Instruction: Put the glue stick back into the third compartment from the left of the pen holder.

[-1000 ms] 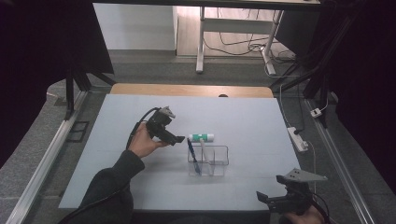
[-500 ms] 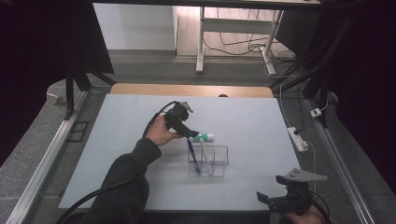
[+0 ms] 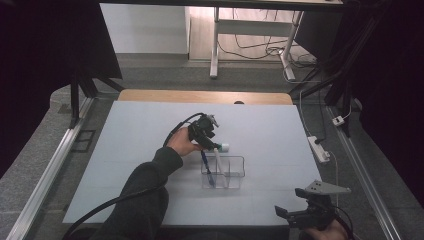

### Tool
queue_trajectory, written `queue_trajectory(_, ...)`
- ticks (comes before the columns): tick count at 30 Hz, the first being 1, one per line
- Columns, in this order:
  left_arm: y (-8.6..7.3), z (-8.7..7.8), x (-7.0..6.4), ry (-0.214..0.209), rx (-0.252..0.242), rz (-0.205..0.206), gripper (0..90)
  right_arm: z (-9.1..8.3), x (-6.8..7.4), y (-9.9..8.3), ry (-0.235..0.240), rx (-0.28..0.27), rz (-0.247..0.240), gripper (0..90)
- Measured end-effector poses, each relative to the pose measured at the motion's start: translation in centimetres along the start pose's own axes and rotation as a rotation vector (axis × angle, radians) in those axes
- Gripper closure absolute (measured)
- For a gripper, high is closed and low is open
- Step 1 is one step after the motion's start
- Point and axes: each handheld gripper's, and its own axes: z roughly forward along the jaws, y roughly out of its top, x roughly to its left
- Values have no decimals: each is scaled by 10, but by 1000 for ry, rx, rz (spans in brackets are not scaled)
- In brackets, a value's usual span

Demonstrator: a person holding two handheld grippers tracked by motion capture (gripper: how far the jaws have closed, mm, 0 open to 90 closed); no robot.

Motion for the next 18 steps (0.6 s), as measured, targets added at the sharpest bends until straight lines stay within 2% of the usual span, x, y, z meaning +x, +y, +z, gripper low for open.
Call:
queue_trajectory(6,4,10,-2,-24,24,23,496,0,0,0,3,0,2,0)
queue_trajectory(11,8,18,-3,-24,50,35,569,0,-1,0,10,0,4,0)
queue_trajectory(18,9,25,-4,-22,89,49,613,-1,-2,0,19,-3,11,0)
